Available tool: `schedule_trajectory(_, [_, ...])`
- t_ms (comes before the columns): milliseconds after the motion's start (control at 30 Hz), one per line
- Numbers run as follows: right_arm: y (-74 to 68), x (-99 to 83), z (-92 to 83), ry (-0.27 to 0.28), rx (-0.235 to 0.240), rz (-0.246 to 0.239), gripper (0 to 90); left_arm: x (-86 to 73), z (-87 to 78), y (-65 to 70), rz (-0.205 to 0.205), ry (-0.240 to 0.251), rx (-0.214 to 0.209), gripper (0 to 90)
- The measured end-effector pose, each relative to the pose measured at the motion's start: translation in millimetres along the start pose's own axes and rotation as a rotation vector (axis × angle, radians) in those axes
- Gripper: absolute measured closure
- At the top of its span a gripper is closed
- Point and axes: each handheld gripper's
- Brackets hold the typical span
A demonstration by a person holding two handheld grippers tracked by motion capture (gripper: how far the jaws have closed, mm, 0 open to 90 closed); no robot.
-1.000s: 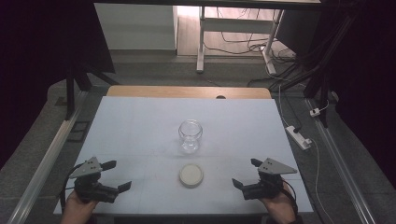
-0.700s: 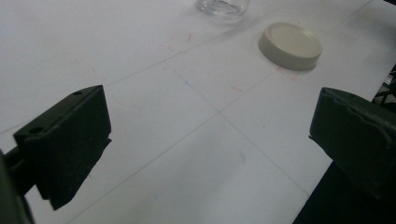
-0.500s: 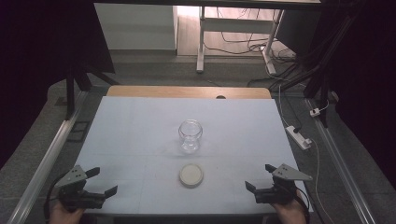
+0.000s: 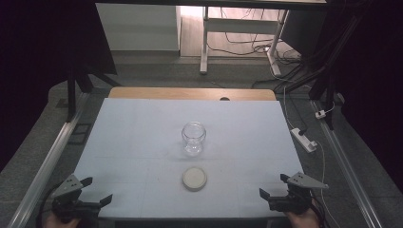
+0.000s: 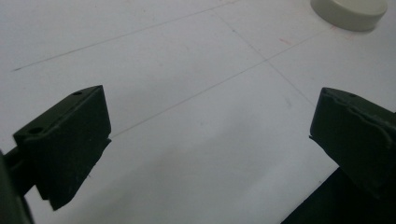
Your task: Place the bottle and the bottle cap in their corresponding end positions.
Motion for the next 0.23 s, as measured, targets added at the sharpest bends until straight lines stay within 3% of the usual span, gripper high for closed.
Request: schedule_trajectory(233, [3.2,-2.7,-2.9,-0.004,-0.001,0.019,0.0,0.1,1.0,0.8,0.002,-0.028,0.009,0.0])
Point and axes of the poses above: each handheld gripper's, and its own axes: z roughly forward along the jaws, x roughly out of its top, y roughly to its right, and after that the axes turned 5 degrees about z, right-handed
